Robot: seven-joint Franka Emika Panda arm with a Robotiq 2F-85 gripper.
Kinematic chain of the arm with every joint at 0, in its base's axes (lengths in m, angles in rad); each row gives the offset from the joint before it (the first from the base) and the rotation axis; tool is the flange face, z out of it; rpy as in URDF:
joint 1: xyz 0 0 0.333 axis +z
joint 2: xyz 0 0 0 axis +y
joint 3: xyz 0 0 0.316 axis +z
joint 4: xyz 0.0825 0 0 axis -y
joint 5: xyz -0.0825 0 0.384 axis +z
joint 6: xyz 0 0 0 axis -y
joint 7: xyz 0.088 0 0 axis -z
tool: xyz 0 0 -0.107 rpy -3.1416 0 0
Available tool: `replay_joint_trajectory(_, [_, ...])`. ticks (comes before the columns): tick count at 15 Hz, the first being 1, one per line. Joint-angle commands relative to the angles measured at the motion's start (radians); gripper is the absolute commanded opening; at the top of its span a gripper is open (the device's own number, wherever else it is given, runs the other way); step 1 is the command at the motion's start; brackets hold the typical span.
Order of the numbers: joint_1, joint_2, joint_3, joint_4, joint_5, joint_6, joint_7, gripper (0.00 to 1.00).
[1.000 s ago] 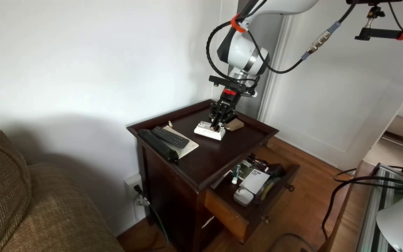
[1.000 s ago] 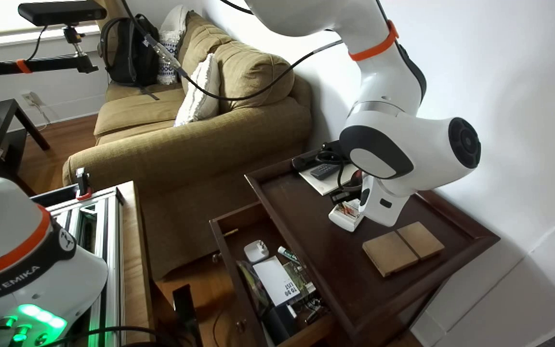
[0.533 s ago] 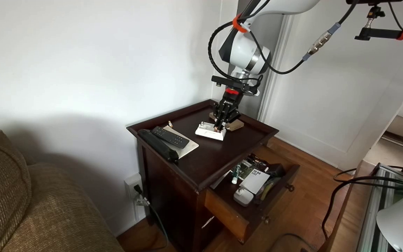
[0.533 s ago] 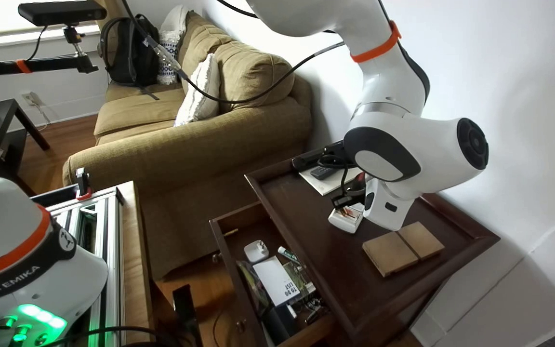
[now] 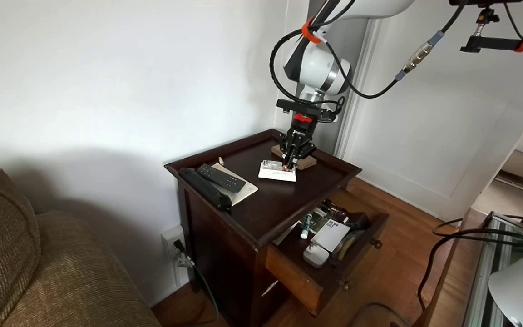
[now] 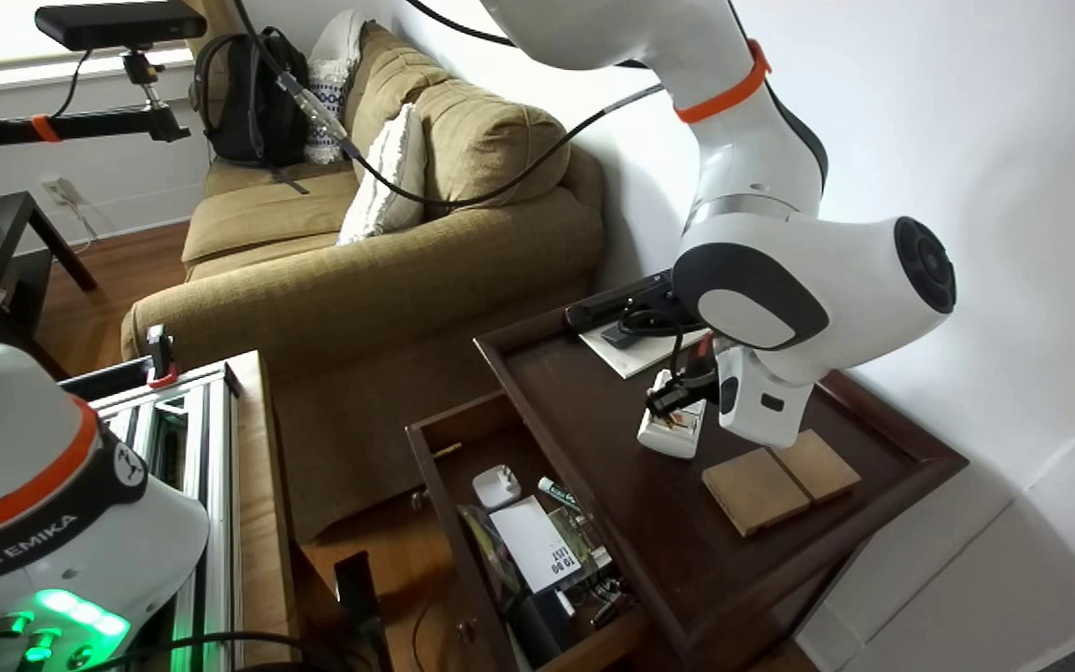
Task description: Lift the battery and put it in the white remote
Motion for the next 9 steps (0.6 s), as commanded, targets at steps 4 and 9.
replay_joint_trajectory(4, [-0.001, 0.009, 0.018, 0.025, -0.024, -0.01, -0.059, 0.04])
replay_joint_trajectory(9, [0.008, 0.009, 0.022, 0.031, -0.035, -0.041, -0.04, 0.04])
